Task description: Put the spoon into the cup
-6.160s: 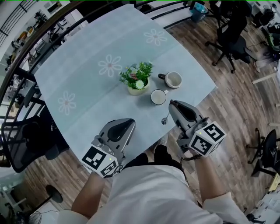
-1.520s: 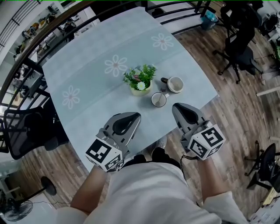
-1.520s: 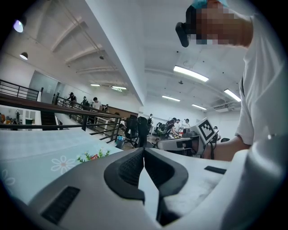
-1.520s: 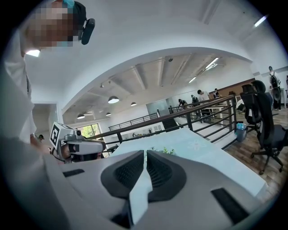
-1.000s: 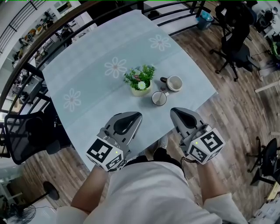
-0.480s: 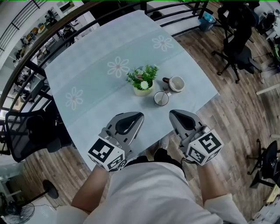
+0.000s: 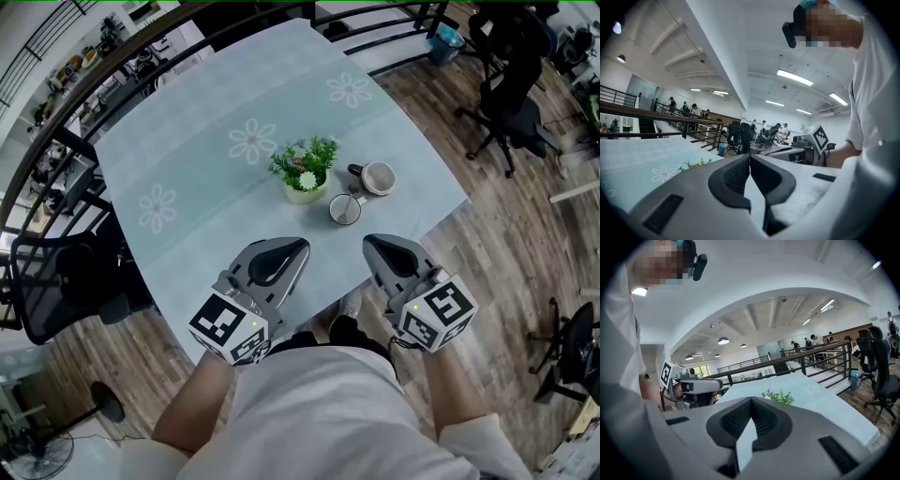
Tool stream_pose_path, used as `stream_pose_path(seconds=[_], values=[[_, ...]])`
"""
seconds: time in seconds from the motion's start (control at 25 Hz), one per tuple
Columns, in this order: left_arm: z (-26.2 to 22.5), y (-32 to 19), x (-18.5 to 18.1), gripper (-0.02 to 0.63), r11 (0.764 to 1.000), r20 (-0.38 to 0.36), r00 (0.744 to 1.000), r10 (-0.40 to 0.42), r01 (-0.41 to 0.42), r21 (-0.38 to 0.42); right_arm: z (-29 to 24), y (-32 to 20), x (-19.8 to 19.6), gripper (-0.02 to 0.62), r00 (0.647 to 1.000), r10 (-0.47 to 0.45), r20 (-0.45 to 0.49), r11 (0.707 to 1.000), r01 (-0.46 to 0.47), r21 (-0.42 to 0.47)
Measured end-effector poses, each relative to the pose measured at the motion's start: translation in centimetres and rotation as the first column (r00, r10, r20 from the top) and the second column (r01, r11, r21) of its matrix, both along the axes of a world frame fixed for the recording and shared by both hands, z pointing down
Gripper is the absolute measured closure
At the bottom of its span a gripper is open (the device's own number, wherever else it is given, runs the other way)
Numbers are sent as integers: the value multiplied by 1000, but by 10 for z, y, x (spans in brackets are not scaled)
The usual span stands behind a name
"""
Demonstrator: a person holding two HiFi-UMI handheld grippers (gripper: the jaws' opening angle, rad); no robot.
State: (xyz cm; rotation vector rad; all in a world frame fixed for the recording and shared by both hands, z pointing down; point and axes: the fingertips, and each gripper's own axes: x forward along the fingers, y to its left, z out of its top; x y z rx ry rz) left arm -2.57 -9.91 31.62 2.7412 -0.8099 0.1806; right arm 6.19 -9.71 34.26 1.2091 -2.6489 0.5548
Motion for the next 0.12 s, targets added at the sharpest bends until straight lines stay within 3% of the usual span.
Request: stream_pose_path(seconds=[0.12], values=[[0, -3, 3, 580, 1000, -2, 1000, -1, 1, 2, 1, -3, 3, 572, 1000, -2, -1, 1000, 2, 1]])
